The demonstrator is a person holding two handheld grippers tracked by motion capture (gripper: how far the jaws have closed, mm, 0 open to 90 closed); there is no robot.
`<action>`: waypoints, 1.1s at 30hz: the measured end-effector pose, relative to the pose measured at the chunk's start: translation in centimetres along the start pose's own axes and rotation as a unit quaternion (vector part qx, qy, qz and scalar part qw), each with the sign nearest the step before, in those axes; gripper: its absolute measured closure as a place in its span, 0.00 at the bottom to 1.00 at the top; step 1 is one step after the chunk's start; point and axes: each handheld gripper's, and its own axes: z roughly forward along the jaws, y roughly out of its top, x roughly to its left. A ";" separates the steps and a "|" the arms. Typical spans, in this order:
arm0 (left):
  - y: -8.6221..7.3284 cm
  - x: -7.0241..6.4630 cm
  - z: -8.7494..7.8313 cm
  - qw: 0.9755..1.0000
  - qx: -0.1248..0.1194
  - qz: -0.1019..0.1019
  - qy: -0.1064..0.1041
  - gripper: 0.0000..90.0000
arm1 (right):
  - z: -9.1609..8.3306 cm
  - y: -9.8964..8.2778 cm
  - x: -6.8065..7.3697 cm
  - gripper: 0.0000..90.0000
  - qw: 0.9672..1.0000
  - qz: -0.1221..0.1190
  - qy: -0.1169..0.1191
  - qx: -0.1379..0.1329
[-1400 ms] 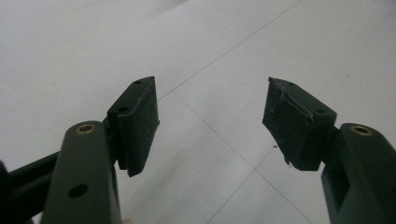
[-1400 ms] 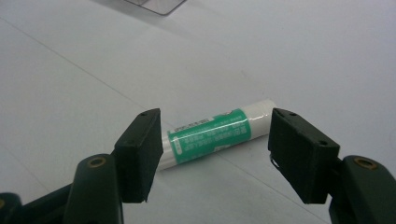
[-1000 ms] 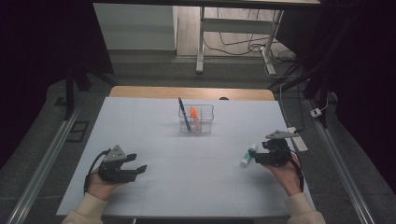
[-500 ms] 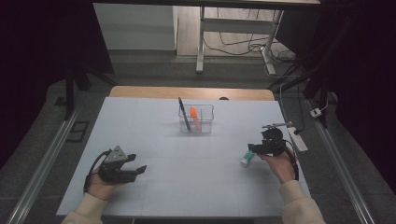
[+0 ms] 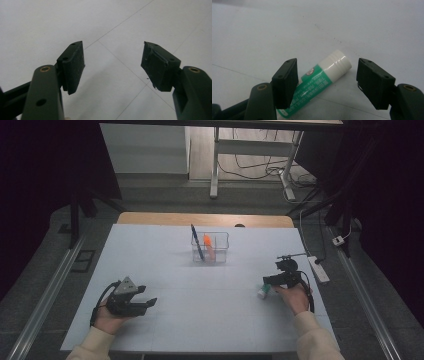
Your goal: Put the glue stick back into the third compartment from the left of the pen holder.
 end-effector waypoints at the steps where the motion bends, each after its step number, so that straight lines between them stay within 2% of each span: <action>1: 0.0 0.0 0.0 1.000 0.001 0.001 0.000 0.39 | 0.1 0.0 0.0 0.37 1.000 0.002 -0.001 0.002; 7: -0.1 0.1 0.0 1.000 0.002 0.002 0.002 0.39 | 0.9 0.2 0.2 0.40 1.000 0.010 -0.001 0.015; 12: -0.1 0.2 0.1 1.000 0.004 0.001 0.003 0.39 | 0.9 0.3 0.5 0.43 1.000 0.012 -0.014 0.019; 14: -0.1 0.2 0.1 1.000 0.004 0.001 0.003 0.39 | 0.8 0.2 0.6 0.50 1.000 0.011 -0.016 0.021; 18: -0.2 0.1 0.1 1.000 0.005 0.002 0.003 0.39 | 1.2 -0.2 0.9 0.70 0.999 0.008 -0.013 0.031; 23: -0.2 0.2 0.1 1.000 0.007 0.002 0.004 0.39 | 1.1 -0.4 1.0 0.71 0.999 -0.005 -0.021 0.025; 26: -0.2 0.3 0.1 1.000 0.006 0.000 0.005 0.39 | 0.9 -0.2 1.0 0.72 1.000 -0.011 -0.017 0.021; 33: -0.3 0.4 0.1 1.000 0.004 -0.002 0.006 0.39 | -0.4 0.5 1.0 0.72 1.000 -0.015 -0.001 -0.006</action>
